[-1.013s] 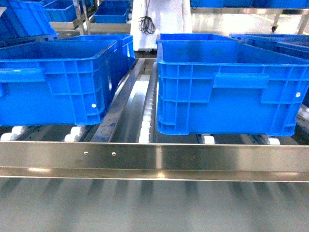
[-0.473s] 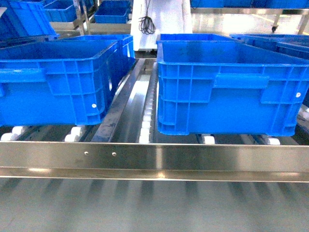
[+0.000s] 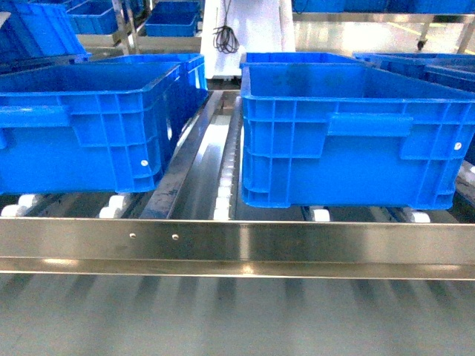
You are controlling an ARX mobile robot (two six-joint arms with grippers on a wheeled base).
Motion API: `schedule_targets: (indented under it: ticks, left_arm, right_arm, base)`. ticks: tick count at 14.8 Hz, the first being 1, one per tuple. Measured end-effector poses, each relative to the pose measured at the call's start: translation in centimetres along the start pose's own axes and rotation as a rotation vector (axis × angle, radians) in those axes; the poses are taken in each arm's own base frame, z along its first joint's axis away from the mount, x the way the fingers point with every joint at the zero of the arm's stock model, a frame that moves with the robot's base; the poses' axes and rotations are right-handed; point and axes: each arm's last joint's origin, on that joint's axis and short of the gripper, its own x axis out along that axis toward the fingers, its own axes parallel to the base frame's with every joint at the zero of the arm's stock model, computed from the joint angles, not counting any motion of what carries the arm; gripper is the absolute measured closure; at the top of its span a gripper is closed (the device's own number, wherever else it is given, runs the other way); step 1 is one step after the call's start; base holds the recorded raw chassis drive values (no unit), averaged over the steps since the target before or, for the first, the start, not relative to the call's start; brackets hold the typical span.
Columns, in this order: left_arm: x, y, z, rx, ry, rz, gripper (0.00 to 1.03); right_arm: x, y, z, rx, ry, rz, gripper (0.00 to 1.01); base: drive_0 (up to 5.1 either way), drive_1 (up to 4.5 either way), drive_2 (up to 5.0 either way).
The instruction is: Sort blue parts and orange caps into right shelf containers
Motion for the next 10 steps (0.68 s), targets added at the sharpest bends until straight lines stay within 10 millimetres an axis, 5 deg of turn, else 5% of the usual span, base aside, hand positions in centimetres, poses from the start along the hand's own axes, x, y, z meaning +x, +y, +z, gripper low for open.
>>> schedule_targets:
  ticks: [10]
  left_arm:
    - [-1.6, 0.0, -0.4, 0.000, 0.013, 0.001, 1.01]
  right_arm:
    - [0.0, 0.0, -0.2, 0.000, 0.016, -0.001, 0.99]
  base:
    - [0.0, 0.00, 0.0]
